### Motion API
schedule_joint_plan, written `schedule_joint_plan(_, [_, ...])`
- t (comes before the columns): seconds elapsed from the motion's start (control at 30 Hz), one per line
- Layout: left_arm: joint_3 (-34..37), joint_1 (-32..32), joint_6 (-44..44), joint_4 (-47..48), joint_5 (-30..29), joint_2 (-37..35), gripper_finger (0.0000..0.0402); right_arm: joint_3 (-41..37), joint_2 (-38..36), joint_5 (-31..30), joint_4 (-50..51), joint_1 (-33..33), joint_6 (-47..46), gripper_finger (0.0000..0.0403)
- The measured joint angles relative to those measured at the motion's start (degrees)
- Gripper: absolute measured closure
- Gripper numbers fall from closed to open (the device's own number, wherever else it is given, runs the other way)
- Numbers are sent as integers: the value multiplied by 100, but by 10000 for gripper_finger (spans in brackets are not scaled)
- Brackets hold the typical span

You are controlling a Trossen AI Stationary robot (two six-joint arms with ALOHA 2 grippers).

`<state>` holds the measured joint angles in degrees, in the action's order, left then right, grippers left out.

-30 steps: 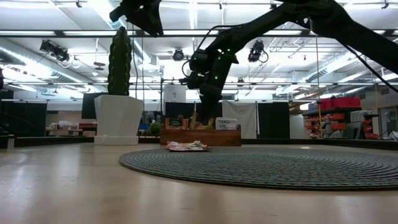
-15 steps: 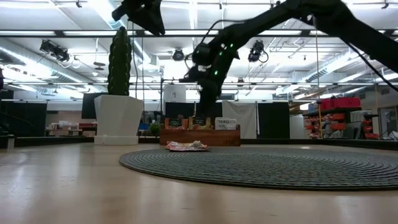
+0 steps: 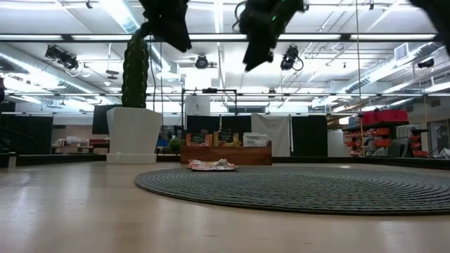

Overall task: Pick & Place Tea
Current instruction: Put the white tea bag into the right section of the wooden organizer

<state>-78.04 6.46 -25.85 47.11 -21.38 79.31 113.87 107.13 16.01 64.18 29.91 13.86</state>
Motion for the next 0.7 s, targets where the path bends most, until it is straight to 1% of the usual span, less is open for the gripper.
schedule_joint_plan(0.07, [0,55,3,7,207,131,303,-575,-496,11,-216,-165,-144,199])
schedule_joint_plan(0.13, [0,105,15,7,323,306,303,-1328,-1032,48,-664,-314,-419,199])
schedule_joint_plan(0.27, [0,259,84,-52,435,779,303,-3064,-2095,-8,-1899,-647,-1118,199])
schedule_joint_plan(0.33, [0,402,-7,-247,534,1035,301,-3793,-2528,0,-2573,-813,-1497,199])
schedule_joint_plan(0.4, [0,580,-82,-445,968,1308,294,-4414,-2877,25,-3138,-962,-1910,199])
schedule_joint_plan(0.47, [0,754,-90,-682,1520,1583,279,-4917,-3138,-2,-3562,-1083,-2264,199])
schedule_joint_plan(0.53, [0,898,-184,-835,1986,1849,256,-5318,-3322,-24,-3900,-1186,-2534,199])
schedule_joint_plan(0.6, [0,998,-294,-868,2189,2094,228,-5628,-3442,-26,-4172,-1287,-2727,199])
schedule_joint_plan(0.7, [0,1079,-326,-824,2256,2399,187,-5948,-3512,-112,-4313,-1435,-2839,199])
